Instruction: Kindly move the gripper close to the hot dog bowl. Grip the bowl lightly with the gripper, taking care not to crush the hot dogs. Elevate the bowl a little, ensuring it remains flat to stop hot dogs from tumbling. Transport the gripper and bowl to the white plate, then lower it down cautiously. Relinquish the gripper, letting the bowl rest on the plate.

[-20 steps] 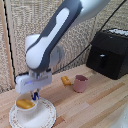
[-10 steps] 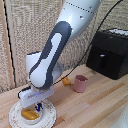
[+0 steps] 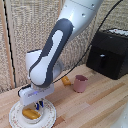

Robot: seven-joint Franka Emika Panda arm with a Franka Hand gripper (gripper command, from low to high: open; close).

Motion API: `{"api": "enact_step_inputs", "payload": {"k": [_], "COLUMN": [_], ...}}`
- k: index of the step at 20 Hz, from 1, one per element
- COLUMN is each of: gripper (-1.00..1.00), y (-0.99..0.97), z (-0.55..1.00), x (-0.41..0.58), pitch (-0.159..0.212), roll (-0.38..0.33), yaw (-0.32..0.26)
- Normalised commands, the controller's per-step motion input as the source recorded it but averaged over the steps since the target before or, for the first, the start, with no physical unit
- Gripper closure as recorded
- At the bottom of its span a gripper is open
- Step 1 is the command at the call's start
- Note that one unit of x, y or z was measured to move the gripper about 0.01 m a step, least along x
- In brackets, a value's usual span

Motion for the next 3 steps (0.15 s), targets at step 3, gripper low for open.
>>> {"api": "enact_step_inputs", "payload": {"k": [3], "gripper": [-1.0], "y": [-0.13], "z": [0.69], "x": [0.081], "pitch": [0.0], "roll": [0.003], "yaw": [0.061]}}
